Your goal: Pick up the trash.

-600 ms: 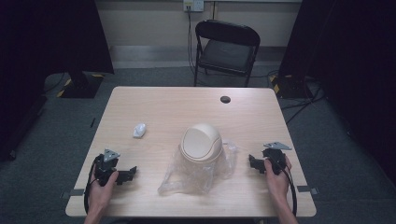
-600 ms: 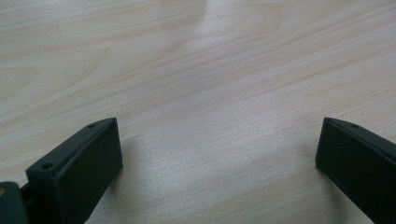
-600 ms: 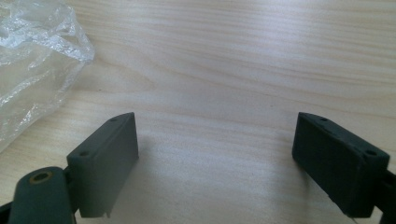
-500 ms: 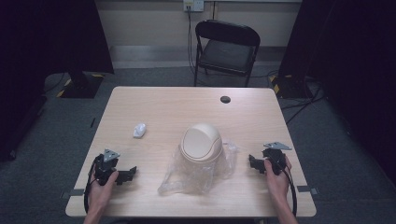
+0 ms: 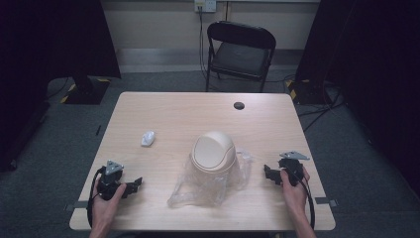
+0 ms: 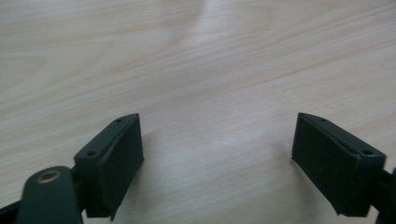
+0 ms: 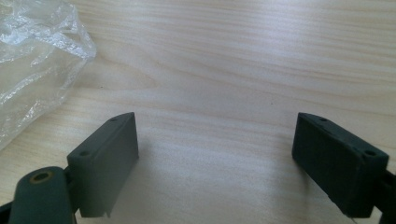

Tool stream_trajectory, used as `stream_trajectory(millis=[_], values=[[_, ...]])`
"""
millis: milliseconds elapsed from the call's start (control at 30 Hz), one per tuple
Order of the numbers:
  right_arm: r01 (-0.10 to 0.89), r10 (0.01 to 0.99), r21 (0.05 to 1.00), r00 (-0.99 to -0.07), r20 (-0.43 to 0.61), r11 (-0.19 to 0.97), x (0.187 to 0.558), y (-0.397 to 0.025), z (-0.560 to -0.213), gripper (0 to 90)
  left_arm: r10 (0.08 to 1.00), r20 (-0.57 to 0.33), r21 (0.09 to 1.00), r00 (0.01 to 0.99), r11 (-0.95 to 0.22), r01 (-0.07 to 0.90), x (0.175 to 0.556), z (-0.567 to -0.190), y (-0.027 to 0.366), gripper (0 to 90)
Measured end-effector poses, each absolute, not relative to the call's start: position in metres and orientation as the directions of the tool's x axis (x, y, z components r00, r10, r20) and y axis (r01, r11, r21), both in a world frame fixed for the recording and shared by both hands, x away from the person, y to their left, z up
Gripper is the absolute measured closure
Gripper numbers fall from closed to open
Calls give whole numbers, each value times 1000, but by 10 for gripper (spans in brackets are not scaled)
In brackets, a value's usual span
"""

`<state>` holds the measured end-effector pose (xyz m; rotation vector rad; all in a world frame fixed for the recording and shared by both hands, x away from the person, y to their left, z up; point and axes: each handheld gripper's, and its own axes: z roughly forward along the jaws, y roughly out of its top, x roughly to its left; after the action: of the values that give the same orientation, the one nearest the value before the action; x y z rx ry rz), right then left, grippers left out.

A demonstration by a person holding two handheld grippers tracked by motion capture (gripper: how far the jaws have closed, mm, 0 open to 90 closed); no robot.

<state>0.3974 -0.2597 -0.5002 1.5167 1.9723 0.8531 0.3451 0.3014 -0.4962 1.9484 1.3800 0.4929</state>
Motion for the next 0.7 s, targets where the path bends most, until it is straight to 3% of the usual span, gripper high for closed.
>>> stream_trajectory(millis=[367, 700], values=[[652, 968, 737, -251, -15, 180, 397, -260, -500, 137, 897, -147, 777, 418, -157, 610, 340, -468, 286, 182], [651, 968, 737, -251, -15, 180, 397, -260, -500, 137, 813, -166, 809, 558, -211, 548, 351, -444, 243, 195]])
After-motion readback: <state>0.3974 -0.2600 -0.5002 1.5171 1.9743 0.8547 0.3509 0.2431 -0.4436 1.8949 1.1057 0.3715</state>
